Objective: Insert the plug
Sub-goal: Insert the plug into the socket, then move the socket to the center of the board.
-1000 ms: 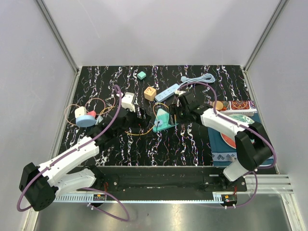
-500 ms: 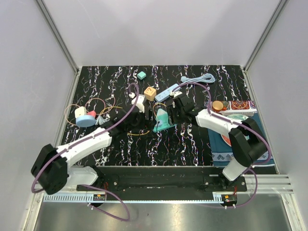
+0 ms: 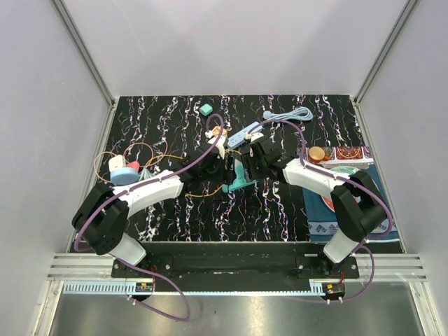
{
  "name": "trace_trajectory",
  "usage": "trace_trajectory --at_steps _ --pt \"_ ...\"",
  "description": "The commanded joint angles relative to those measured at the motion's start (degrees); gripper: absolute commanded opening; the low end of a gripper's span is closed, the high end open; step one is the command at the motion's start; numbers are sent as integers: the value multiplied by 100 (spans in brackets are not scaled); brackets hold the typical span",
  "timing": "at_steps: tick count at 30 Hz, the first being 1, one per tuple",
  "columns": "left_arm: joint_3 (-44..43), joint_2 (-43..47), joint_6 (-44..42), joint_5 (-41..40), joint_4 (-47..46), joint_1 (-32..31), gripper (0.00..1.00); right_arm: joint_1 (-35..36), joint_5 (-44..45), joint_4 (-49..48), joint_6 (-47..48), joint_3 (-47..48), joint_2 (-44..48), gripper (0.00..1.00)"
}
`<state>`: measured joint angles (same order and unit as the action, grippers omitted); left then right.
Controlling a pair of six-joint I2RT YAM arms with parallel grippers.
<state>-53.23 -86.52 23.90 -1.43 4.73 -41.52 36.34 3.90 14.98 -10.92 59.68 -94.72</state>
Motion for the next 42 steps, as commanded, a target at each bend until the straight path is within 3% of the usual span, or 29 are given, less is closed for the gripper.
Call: trace_trajectory --at_steps 1,7,9,15,19,28,34,35,37,38,42 --pt "-205 -67 36 108 1 -14 69 49 137 -180 81 281 138 61" --pt "-170 -242 27 125 45 -40 55 49 137 -180 125 316 129 55" --pt "-170 -295 27 117 63 -49 55 49 76 -180 142 334 68 51" --pt "-170 -400 18 117 98 -41 50 58 23 -180 160 167 -117 17" --pt "-144 -445 9 125 81 -41 50 58 -56 47 257 184 -388 0" --pt "-29 -357 -17 47 37 -41 49 49 -82 812 354 527 -1092 0" --pt "76 64 -35 -304 54 -41 57 49 -372 866 222 659 -629 2" --pt "85 204 -52 -349 80 -41 65 49 -512 857 152 685 -540 14" --pt "120 381 -61 -506 89 -41 72 58 -583 849 81 764 -321 26" --pt "172 590 -44 -594 115 -41 80 49 -627 848 55 782 -250 32" --pt "269 1259 -87 -1077 229 12 91 49 -636 787 -121 782 93 57"
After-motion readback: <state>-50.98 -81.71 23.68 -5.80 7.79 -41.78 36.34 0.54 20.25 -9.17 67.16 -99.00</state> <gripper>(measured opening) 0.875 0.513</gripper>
